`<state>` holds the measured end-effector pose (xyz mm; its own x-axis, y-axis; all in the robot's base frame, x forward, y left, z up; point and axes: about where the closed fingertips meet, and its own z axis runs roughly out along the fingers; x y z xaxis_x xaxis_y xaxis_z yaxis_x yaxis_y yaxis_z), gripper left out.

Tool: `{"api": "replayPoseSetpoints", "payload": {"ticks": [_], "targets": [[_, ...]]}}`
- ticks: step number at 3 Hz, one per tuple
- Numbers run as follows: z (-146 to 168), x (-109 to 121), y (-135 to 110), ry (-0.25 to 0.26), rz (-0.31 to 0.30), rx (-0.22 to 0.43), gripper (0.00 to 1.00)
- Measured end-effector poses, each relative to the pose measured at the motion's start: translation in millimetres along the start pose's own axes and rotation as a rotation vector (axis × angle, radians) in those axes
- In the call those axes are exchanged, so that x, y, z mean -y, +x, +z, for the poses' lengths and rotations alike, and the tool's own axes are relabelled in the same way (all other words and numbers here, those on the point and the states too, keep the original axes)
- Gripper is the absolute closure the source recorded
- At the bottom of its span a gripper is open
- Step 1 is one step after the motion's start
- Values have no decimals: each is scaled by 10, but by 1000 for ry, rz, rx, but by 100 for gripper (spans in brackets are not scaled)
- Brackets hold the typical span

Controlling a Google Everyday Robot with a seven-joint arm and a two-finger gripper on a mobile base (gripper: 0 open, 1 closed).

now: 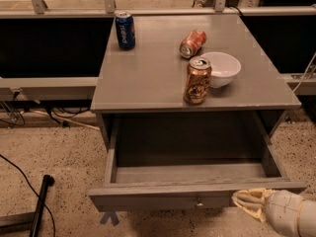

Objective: Close top drawer

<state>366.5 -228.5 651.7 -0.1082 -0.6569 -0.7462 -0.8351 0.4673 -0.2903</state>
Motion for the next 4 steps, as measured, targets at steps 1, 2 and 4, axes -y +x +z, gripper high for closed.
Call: {"api": "replayPoseSetpoints", "payload": {"ticks": [1, 2, 4], "targets": [[103, 146, -30, 5, 0, 20, 100], [222, 331, -69, 11, -4, 33, 100], [341, 436, -70, -9, -1, 58, 100]]}}
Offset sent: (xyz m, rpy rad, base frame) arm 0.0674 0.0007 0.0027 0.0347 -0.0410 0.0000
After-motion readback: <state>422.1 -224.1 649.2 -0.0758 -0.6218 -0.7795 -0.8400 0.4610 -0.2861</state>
